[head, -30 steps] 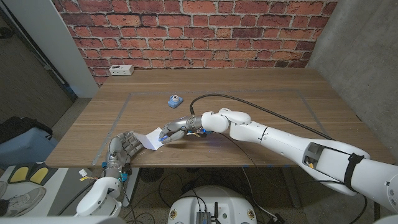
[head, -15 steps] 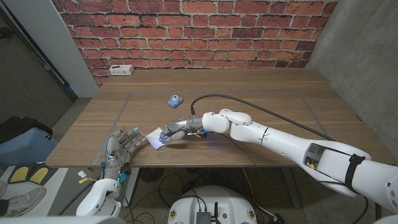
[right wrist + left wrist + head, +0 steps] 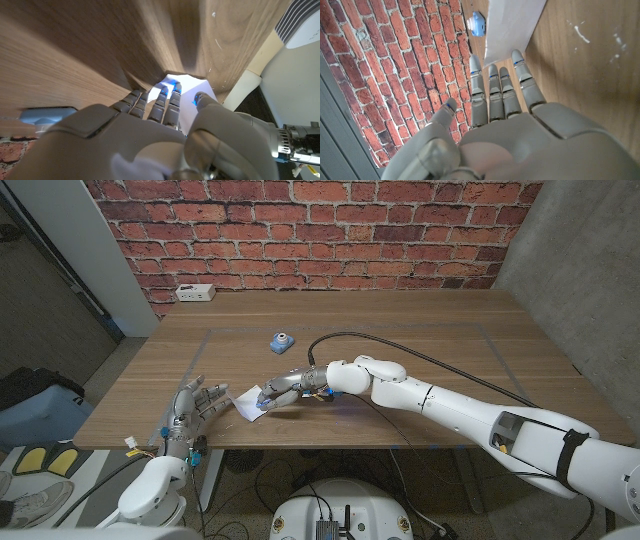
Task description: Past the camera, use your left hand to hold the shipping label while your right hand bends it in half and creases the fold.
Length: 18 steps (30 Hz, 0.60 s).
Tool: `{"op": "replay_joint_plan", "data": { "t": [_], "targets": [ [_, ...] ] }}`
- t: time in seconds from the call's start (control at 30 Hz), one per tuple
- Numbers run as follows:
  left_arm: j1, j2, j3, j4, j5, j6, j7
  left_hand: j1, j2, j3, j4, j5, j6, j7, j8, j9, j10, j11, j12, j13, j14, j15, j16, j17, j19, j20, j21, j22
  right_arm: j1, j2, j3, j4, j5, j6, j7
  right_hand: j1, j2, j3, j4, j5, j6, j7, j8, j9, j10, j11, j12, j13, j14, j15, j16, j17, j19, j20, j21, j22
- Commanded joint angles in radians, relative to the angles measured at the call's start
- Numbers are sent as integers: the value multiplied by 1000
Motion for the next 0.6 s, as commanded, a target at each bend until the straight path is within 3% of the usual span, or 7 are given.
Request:
{"op": "replay_joint_plan", "data": {
  "t": [0.03,0.17,0.23,0.3,0.37,0.47,0.6],
  "targets": [
    [-19,73,-6,-28,77,90,12,20,16,35,-23,15,-122,-46,-73,-44,14,-36,5,14,62,-18,15,1,73,-4,3,3,0,0,1,3,3,-10,4,2,1,3,-7,5,4,0,-3,5,2,-4,-2,2,3,-56,8,0,7,-1,3,3],
    [-8,56,-7,-43,91,102,43,17,13,39,-26,16,-181,-71,-87,-54,-15,-39,-9,16,89,-22,18,3,87,-1,1,4,4,3,-1,12,5,-6,5,2,2,2,-7,5,4,0,-4,5,0,-4,-3,2,3,-56,7,0,6,-1,3,3],
    [-3,37,-3,-43,101,87,56,13,8,41,-28,15,-256,-124,-92,-61,-46,-26,-23,18,90,-20,11,4,92,1,-5,5,6,6,-2,17,6,-2,5,1,2,2,-7,5,4,-1,-4,5,0,1,-3,2,3,-56,8,-1,6,-1,3,3],
    [3,13,2,-54,116,85,91,9,1,40,-31,14,-318,-133,-95,-64,-66,-16,-33,17,88,-19,7,4,95,4,-9,5,10,10,-5,21,3,-4,9,1,3,2,-7,5,4,0,-5,5,1,0,-3,2,2,-56,8,-1,6,-1,2,3],
    [10,-20,12,-72,140,91,148,6,-3,38,-32,13,-327,-120,-92,-65,-69,-11,-35,16,87,-17,7,4,97,6,-11,5,13,12,-6,26,6,-2,11,0,3,2,-7,5,5,3,-4,5,2,0,-3,2,3,-56,8,-1,6,-1,2,3],
    [21,-43,19,-102,168,130,212,-21,-10,26,-18,4,-208,-14,-35,-53,-36,3,-24,16,139,0,17,4,164,16,-3,5,15,12,-8,25,4,-3,11,-1,4,1,-7,5,6,4,-5,5,2,3,-3,2,3,-55,8,-1,5,0,2,3],
    [16,-58,27,-66,136,76,154,-34,-21,19,-17,-1,-179,-9,-17,-22,-14,13,-18,18,157,13,13,2,191,20,-8,3,17,12,-8,28,4,-2,10,-2,4,1,-6,5,6,5,-5,5,1,2,-4,2,2,-56,8,-1,4,0,1,3]
  ]
}}
